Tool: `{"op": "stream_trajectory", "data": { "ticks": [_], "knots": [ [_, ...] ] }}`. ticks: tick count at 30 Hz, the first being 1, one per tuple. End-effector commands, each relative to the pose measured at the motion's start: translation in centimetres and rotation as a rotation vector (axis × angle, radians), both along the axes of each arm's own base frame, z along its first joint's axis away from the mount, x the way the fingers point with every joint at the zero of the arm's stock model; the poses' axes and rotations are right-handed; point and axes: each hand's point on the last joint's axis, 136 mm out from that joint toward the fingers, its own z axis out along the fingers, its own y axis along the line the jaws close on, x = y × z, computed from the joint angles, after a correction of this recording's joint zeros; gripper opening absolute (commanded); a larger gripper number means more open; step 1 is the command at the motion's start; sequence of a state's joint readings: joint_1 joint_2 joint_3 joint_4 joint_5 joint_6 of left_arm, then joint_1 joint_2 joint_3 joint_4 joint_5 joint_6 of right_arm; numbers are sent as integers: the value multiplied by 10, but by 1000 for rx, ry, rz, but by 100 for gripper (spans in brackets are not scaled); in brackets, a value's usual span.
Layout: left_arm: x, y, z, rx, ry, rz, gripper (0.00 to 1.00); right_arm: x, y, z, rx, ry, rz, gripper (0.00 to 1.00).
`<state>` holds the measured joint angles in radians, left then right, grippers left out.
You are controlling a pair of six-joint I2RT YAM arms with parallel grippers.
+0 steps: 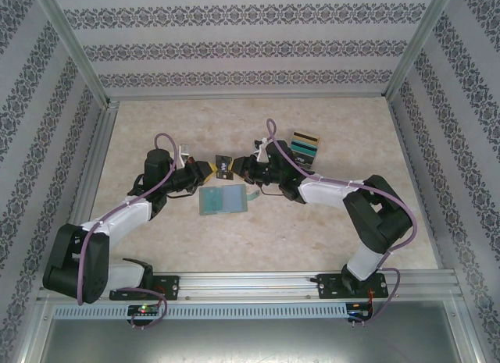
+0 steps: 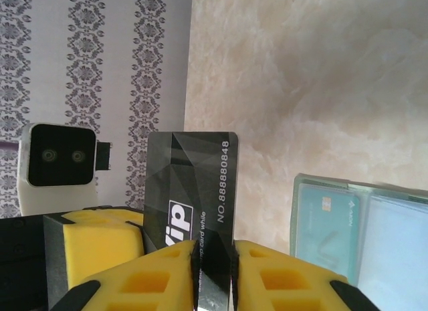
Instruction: Take the credit cards out of the card holder
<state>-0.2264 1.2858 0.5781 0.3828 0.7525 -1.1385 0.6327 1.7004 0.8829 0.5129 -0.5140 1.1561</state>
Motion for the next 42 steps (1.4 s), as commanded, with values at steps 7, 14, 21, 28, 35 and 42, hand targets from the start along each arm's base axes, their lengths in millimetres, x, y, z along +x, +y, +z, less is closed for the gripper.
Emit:
{"op": "stream_trajectory", "data": {
  "ticks": [7, 14, 21, 28, 35, 42],
  "knots": [
    [4, 1, 10, -2, -41, -9, 14, 3, -3, 10, 57, -25, 4, 0],
    [1, 6, 2, 70, -15, -14, 56, 4, -22, 10, 24, -42, -14, 0],
    [-2, 9, 1, 111, -9, -21, 73, -2, -59, 6, -193, -120, 36, 0],
    [-7, 14, 3, 174, -19, -25, 99, -5, -116, 15, -556, -307, 138, 0],
    [-12, 15, 7, 198, -35, -40, 99, -4, -157, 30, -857, -594, 305, 0],
    [-17, 16, 8, 210, -48, -52, 99, 10, -191, 30, -1197, -794, 480, 0]
  ]
}}
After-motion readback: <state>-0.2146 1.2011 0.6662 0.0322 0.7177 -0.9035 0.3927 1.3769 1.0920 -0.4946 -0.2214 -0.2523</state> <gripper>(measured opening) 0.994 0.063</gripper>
